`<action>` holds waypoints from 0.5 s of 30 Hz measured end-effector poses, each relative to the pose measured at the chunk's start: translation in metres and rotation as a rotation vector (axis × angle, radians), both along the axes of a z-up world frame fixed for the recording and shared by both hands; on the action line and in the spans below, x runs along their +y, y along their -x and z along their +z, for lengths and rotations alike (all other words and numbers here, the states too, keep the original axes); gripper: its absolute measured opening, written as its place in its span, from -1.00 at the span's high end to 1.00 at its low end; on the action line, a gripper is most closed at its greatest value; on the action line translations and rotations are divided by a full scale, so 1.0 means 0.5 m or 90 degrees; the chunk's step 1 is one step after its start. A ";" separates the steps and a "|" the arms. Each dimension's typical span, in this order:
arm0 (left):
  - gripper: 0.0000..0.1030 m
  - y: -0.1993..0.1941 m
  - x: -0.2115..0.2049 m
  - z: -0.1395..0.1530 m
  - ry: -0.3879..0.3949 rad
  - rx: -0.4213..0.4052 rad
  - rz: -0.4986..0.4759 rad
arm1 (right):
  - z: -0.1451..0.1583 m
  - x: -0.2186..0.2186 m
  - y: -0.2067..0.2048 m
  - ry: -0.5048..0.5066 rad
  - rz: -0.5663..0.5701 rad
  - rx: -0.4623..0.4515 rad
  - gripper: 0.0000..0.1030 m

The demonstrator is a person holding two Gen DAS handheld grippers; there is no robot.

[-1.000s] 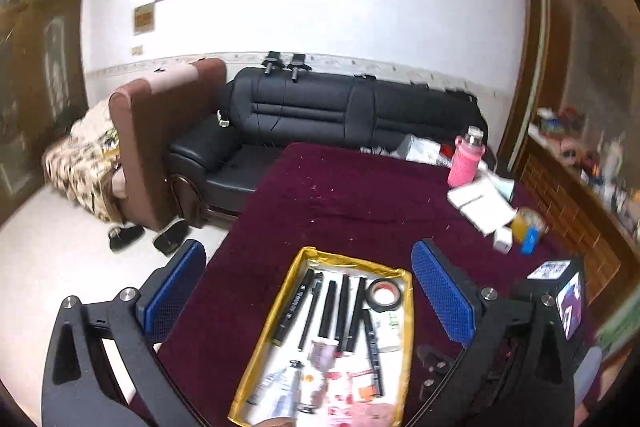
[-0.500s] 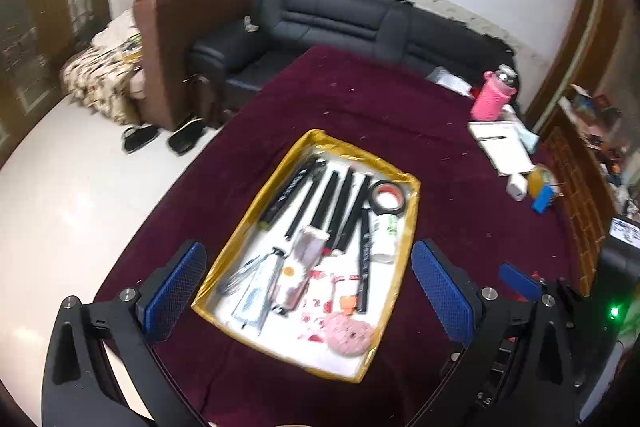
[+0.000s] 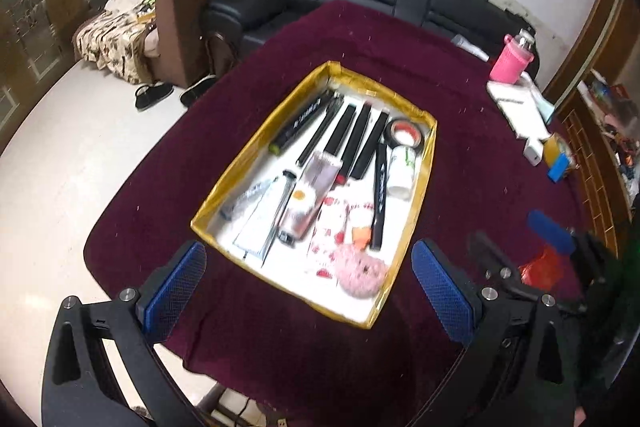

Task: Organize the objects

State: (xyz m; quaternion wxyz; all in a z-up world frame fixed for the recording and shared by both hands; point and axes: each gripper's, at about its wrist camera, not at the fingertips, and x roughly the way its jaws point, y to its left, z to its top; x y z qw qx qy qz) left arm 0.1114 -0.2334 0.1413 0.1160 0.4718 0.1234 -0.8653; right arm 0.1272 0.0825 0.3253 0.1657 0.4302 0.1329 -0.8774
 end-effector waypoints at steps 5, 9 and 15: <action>-1.00 -0.010 0.004 -0.015 -0.002 -0.014 0.009 | -0.003 -0.006 -0.002 -0.002 0.009 -0.006 -0.36; -1.00 -0.016 0.007 -0.011 0.033 -0.013 0.015 | -0.010 -0.015 -0.003 -0.009 0.015 -0.011 -0.36; -1.00 -0.019 0.004 -0.004 0.079 -0.014 0.036 | -0.024 -0.027 -0.002 -0.024 0.024 -0.025 -0.36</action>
